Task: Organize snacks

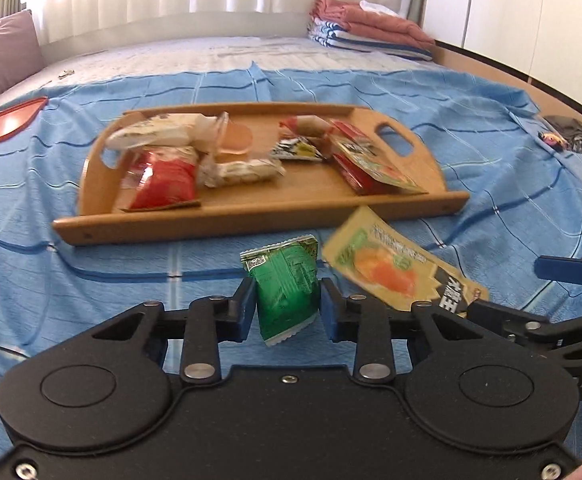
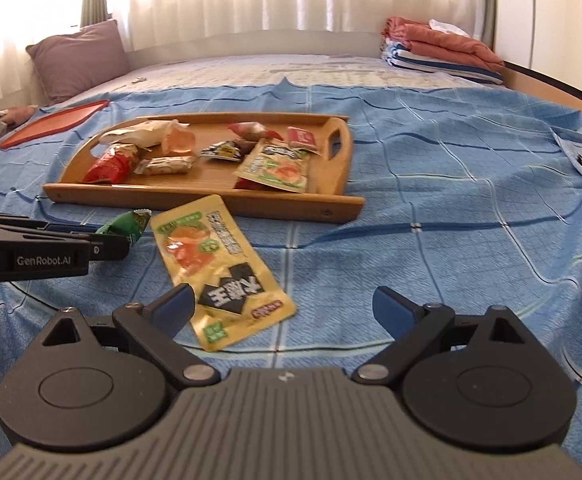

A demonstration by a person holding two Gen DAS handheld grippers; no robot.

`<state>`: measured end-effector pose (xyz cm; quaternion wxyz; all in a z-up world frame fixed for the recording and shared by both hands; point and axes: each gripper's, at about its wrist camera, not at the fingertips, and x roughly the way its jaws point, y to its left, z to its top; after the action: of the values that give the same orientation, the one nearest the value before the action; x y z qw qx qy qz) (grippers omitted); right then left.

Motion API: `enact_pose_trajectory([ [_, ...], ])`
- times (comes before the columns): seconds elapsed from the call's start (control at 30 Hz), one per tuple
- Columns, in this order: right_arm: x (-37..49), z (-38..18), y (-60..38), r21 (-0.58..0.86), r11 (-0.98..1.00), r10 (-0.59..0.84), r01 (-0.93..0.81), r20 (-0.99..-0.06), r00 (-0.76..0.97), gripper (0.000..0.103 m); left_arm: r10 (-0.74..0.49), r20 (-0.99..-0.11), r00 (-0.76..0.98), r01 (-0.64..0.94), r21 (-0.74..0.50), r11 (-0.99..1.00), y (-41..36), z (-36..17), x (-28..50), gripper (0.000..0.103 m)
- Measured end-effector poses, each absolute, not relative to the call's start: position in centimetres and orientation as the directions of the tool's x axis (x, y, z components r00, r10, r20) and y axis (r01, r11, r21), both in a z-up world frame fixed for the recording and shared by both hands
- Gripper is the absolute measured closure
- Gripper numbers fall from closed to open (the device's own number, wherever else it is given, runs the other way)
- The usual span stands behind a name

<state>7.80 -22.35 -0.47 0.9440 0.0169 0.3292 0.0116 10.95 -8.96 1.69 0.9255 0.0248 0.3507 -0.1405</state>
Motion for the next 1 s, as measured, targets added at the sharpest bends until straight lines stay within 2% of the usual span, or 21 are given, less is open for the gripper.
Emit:
enact_pose_trajectory([
  [0.47,11.2,-1.6,-18.3,-0.050,0.981,0.107,-0.186,-0.660,0.743,0.005,-0.202,-0.654,0.729,0.238,-0.034,0.971,-4.8,1.8,9.9,0.071],
  [0.53,12.0,-2.4,-18.4,-0.036,0.982,0.110,-0.185,-0.691,0.714,0.004,-0.197,-0.661,0.724,0.229,-0.039,0.973,-4.5,1.4,10.0,0.071],
  [0.57,12.3,-3.0,-18.7,-0.005,0.985,0.118,-0.171,-0.705,0.699,0.001,-0.194,-0.664,0.722,0.223,-0.043,0.974,-4.4,1.3,10.0,0.070],
  [0.63,12.6,-3.5,-19.6,0.067,0.987,0.150,-0.145,-0.699,0.699,0.000,-0.188,-0.664,0.724,0.206,-0.052,0.977,-4.2,0.8,10.0,0.069],
  [0.83,12.4,-3.6,-19.6,0.056,0.986,0.150,-0.156,-0.700,0.699,0.000,-0.176,-0.651,0.738,0.175,-0.068,0.982,-4.2,0.4,9.9,0.051],
  [0.9,12.4,-3.7,-19.7,0.062,0.986,0.154,-0.154,-0.697,0.700,0.000,-0.191,-0.642,0.742,0.169,-0.095,0.981,-4.1,0.4,10.0,0.031],
  [0.97,12.3,-3.6,-19.6,0.059,0.986,0.153,-0.156,-0.695,0.703,0.000,-0.201,-0.633,0.747,0.158,-0.124,0.980,-3.9,0.3,10.1,0.022],
  [1.0,12.3,-3.6,-19.6,0.056,0.986,0.151,-0.157,-0.695,0.703,0.000,-0.198,-0.634,0.748,0.150,-0.129,0.980,-3.9,0.3,10.1,0.022],
])
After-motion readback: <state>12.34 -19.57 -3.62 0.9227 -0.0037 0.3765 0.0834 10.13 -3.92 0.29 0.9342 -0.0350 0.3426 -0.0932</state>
